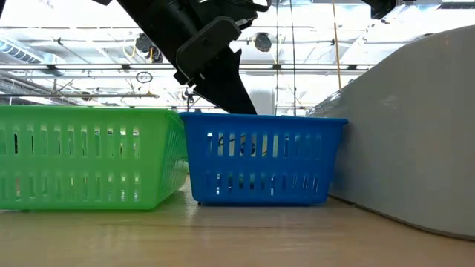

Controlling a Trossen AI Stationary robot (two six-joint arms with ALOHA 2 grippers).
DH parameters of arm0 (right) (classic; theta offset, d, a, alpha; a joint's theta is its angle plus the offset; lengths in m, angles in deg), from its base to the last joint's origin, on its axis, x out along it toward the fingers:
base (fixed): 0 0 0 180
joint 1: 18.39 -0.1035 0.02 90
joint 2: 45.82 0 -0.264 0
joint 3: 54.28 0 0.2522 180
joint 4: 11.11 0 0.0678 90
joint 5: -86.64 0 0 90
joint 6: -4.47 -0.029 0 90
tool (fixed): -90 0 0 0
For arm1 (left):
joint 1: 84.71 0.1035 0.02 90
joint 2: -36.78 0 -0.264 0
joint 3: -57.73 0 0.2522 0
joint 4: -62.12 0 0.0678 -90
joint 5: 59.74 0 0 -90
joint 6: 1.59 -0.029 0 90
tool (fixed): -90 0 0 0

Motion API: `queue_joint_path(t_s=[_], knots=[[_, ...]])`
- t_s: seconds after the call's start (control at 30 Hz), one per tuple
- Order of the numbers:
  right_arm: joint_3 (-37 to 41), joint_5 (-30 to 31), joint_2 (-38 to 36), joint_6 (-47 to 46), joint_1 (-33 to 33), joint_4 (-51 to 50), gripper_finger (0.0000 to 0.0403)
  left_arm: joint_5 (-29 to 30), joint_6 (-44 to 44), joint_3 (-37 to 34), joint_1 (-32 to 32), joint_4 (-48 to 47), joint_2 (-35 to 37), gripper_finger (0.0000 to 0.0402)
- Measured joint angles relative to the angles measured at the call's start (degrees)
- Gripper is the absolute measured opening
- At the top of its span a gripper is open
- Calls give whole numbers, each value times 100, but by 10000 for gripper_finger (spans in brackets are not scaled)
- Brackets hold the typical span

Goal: Pick & Place Food Item
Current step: Put the light blue doughnut into the blue bin, then put the black doughnut into the blue bin

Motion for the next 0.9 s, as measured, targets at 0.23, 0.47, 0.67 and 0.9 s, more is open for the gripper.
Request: queue_joint_path(t_s=[0.23,0.47,0.67,0.9], knots=[[0,0,0,0,2,-2,180,-3,-112,0,0,2,9,200],[0,2,-2,0,2,-50,180,-22,-182,17,-2,-46,177,192],[-4,-8,-4,0,0,-45,180,19,-190,28,-1,-562,844,191],[-4,-15,-4,-2,0,-48,180,703,-118,29,111,-1689,1927,191]])
